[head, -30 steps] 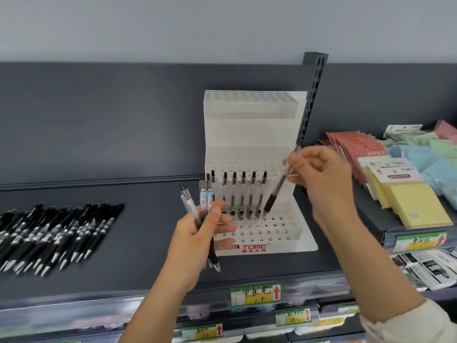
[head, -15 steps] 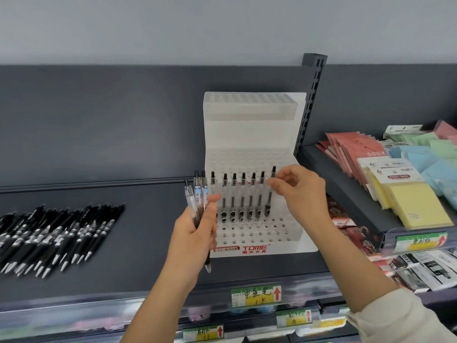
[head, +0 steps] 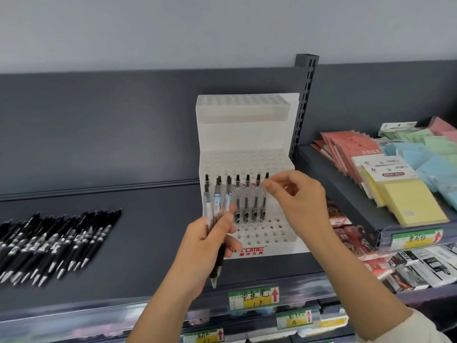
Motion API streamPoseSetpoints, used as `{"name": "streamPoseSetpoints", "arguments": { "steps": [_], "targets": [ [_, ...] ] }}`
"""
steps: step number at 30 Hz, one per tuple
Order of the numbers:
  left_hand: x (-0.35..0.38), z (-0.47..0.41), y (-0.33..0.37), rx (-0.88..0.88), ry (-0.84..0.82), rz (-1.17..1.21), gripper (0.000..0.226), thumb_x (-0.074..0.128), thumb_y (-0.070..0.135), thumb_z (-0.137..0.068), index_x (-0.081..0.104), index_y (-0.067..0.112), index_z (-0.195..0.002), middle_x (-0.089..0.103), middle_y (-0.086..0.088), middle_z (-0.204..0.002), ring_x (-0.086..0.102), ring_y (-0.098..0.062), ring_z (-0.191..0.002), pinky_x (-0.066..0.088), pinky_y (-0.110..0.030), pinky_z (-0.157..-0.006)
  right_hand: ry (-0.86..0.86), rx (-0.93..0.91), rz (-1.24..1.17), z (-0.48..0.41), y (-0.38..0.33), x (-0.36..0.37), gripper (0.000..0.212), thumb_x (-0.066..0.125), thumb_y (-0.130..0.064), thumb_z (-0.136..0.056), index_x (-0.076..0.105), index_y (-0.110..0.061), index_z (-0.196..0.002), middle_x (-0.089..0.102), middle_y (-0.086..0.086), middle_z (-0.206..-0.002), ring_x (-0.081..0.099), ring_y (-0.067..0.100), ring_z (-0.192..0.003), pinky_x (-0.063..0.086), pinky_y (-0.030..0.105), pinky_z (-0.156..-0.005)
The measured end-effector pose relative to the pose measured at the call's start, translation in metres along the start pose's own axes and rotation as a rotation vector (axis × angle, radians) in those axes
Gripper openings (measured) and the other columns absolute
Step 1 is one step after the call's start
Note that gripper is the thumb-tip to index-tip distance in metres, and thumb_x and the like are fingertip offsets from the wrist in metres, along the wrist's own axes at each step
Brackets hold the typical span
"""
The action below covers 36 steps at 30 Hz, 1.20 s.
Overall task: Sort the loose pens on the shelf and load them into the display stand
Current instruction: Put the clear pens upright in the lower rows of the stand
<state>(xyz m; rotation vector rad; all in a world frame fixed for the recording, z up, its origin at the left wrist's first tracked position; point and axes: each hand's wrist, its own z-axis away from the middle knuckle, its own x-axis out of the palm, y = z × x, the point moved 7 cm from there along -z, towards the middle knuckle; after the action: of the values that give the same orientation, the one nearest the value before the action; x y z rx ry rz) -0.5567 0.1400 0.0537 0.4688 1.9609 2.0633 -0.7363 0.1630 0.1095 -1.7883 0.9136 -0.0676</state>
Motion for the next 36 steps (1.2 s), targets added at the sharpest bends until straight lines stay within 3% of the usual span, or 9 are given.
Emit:
{"name": "streamPoseSetpoints", "arguments": {
  "steps": [7, 15, 21, 23, 24, 25, 29, 32, 36],
  "targets": [
    [0.009, 0.0, 0.0, 0.017, -0.035, 0.043, 0.019, 0.053, 0.022, -0.089, 0.066, 0.011, -0.098, 0.07, -0.003, -0.073, 0.07, -0.016, -0.066, 0.055, -0.021, -0.058, -0.569, 0.124, -0.281, 0.027, -0.01, 0.051, 0.019, 0.054, -0.008, -0.093, 0.066, -0.021, -0.099, 0.069, 0.001, -0.098, 0.063, 0.007, -0.092, 0.051, 0.021, -0.082],
    [-0.004, -0.003, 0.005, 0.101, 0.057, -0.005, 0.035, 0.048, 0.039, -0.082, 0.066, 0.018, -0.105, 0.074, 0.002, -0.09, 0.07, -0.009, -0.09, 0.058, -0.026, -0.077, -0.229, 0.136, -0.332, -0.001, -0.015, 0.0, 0.01, 0.064, -0.006, -0.083, 0.061, -0.015, -0.079, 0.068, -0.002, -0.07, 0.065, 0.008, -0.063, 0.053, 0.018, -0.064],
    [-0.022, -0.002, 0.012, 0.17, 0.203, -0.207, 0.033, 0.039, 0.051, -0.084, 0.063, 0.039, -0.103, 0.033, 0.009, -0.052, 0.037, -0.004, -0.05, 0.047, -0.022, -0.058, 0.108, -0.003, -0.015, -0.027, -0.01, -0.041, 0.006, 0.068, -0.017, -0.084, 0.062, -0.016, -0.083, 0.068, -0.003, -0.075, 0.066, 0.008, -0.067, 0.056, 0.019, -0.068],
    [-0.02, -0.001, 0.014, 0.171, 0.198, -0.202, 0.033, 0.038, 0.054, -0.083, 0.061, 0.044, -0.105, 0.023, 0.017, -0.065, 0.024, 0.001, -0.057, 0.05, -0.04, -0.071, 0.102, -0.016, 0.066, -0.029, -0.005, -0.034, 0.006, 0.068, -0.019, -0.085, 0.063, -0.015, -0.084, 0.067, -0.004, -0.074, 0.065, 0.007, -0.068, 0.054, 0.019, -0.069],
    [-0.018, -0.001, 0.015, 0.163, 0.184, -0.179, 0.034, 0.038, 0.054, -0.083, 0.059, 0.044, -0.108, 0.032, 0.011, -0.094, 0.026, 0.003, -0.089, 0.047, -0.052, -0.085, 0.095, -0.023, 0.098, -0.029, -0.003, -0.03, 0.007, 0.068, -0.02, -0.085, 0.063, -0.014, -0.084, 0.067, -0.005, -0.074, 0.064, 0.007, -0.069, 0.053, 0.019, -0.069],
    [-0.017, 0.0, 0.016, 0.155, 0.168, -0.162, 0.035, 0.038, 0.053, -0.083, 0.057, 0.044, -0.111, 0.061, 0.002, -0.059, 0.062, -0.007, -0.065, 0.04, -0.057, -0.097, 0.087, -0.028, 0.124, -0.029, 0.001, -0.026, 0.007, 0.068, -0.02, -0.085, 0.064, -0.014, -0.084, 0.066, -0.005, -0.074, 0.063, 0.008, -0.07, 0.052, 0.019, -0.069],
    [-0.019, -0.002, 0.011, 0.136, 0.153, -0.155, 0.053, 0.04, 0.055, -0.081, 0.051, 0.036, -0.129, 0.048, -0.023, -0.124, 0.028, -0.031, -0.123, 0.04, -0.046, -0.104, -0.01, 0.009, 0.243, -0.026, 0.02, -0.008, 0.007, 0.069, -0.019, -0.084, 0.064, -0.015, -0.084, 0.064, -0.007, -0.075, 0.061, 0.005, -0.072, 0.046, 0.015, -0.065],
    [-0.022, -0.005, 0.005, 0.09, 0.127, -0.144, 0.044, 0.04, 0.045, -0.091, 0.063, 0.012, -0.107, 0.056, -0.014, -0.083, 0.033, -0.012, -0.075, 0.048, -0.012, -0.067, -0.083, 0.07, 0.279, -0.023, 0.037, 0.001, 0.008, 0.068, -0.018, -0.084, 0.062, -0.017, -0.081, 0.065, -0.004, -0.072, 0.062, 0.008, -0.071, 0.048, 0.021, -0.068],
    [-0.022, -0.005, -0.002, 0.042, 0.112, -0.133, 0.029, 0.04, 0.023, -0.099, 0.06, 0.006, -0.111, 0.045, -0.01, -0.078, 0.037, -0.018, -0.067, 0.038, -0.029, -0.07, -0.086, 0.08, 0.279, -0.024, 0.04, 0.001, 0.008, 0.069, -0.021, -0.084, 0.062, -0.017, -0.081, 0.066, -0.004, -0.07, 0.063, 0.011, -0.071, 0.047, 0.021, -0.068]
  ]
}}
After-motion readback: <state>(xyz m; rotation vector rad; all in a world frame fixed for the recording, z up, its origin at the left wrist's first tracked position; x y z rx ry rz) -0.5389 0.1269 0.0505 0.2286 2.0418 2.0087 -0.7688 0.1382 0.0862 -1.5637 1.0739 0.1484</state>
